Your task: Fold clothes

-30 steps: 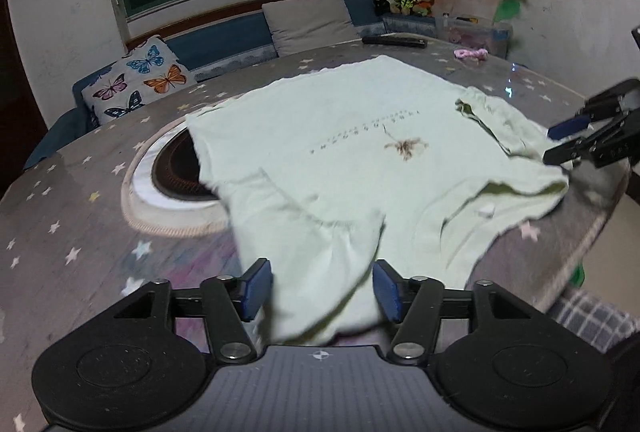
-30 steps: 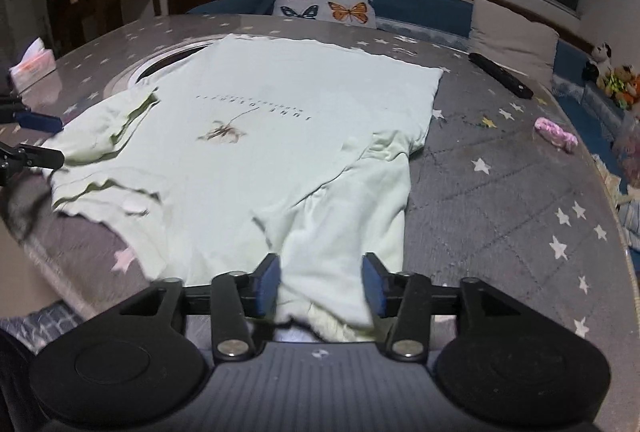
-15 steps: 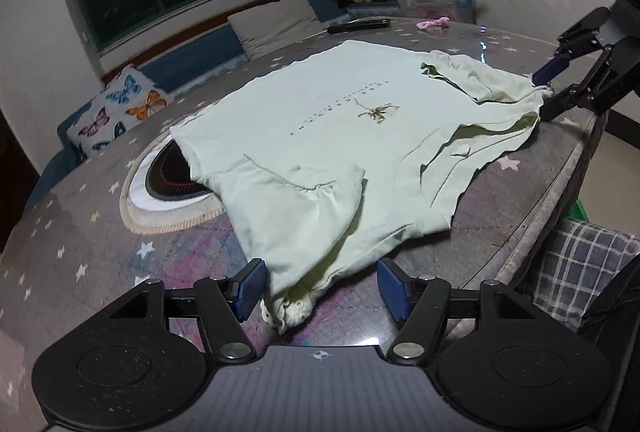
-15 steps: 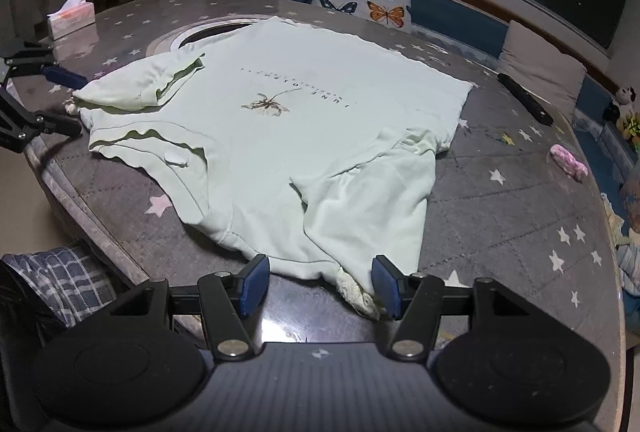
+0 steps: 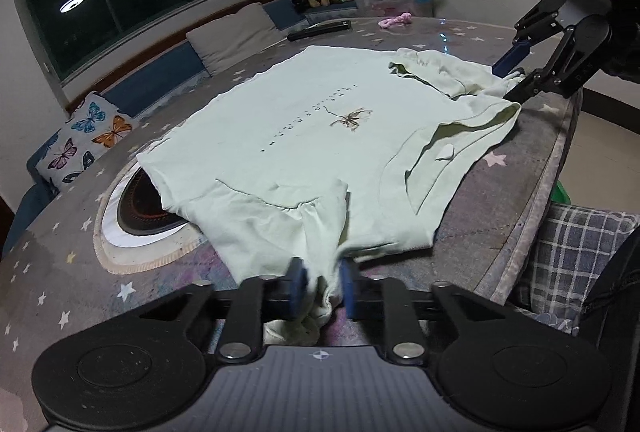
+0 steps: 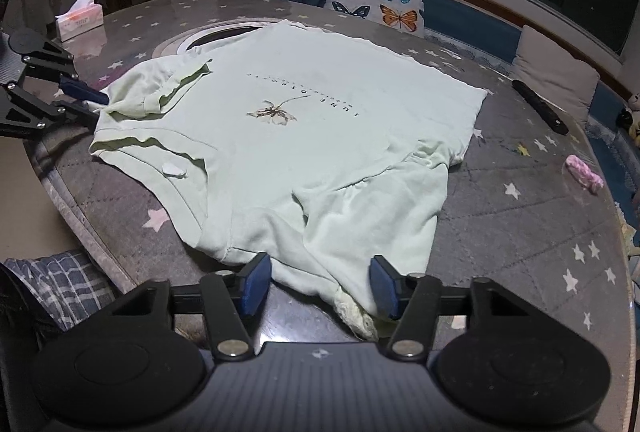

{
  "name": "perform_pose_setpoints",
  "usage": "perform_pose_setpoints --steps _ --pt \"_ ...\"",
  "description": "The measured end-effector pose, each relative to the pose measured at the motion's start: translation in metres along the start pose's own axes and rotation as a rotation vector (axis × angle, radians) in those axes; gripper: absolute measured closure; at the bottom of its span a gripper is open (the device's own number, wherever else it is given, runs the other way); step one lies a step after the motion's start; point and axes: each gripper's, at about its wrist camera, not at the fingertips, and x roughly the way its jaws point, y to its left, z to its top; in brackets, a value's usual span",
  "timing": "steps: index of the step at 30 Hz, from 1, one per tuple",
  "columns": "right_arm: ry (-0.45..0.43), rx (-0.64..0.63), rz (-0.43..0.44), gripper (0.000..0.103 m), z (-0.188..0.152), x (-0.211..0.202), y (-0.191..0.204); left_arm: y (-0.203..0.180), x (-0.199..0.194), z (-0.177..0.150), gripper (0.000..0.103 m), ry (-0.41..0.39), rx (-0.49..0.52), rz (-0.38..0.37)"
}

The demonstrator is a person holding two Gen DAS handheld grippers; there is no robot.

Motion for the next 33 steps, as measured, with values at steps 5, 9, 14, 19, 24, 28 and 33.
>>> perform_pose_setpoints --steps 5,9,14,19,24,28,33 --pt "-0.001 0.002 -0.02 0.081 0.002 0.001 -0.002 0.002 -0.001 0.004 0.095 -0.014 -0.014 0.007" --pt "-0.014 -0.008 -0.035 0.092 0.004 -0.005 0.0 0.003 -0.013 0.008 0.097 -0.048 -0.028 0.029" --pt "-0.038 -0.053 -0.032 0.094 0.003 -0.031 0.015 0.004 -0.046 0.011 0.097 -0.106 -0.05 0.063" --pt "-0.078 -0.08 -0.055 0.094 0.0 -0.079 0.039 0.0 -0.085 0.009 0.097 -0.16 -0.078 0.094" --pt "-0.137 -0.123 -0.11 0.095 0.02 -0.095 0.046 0.004 -0.094 0.016 0.097 -0.202 -0.098 0.139" --pt "-0.176 -0.164 -0.152 0.095 0.049 -0.085 0.037 0.024 -0.08 0.034 0.098 -0.229 -0.119 0.178" --pt "-0.202 -0.204 -0.18 0.095 0.096 -0.059 0.014 0.066 -0.044 0.064 0.098 -0.228 -0.139 0.215"
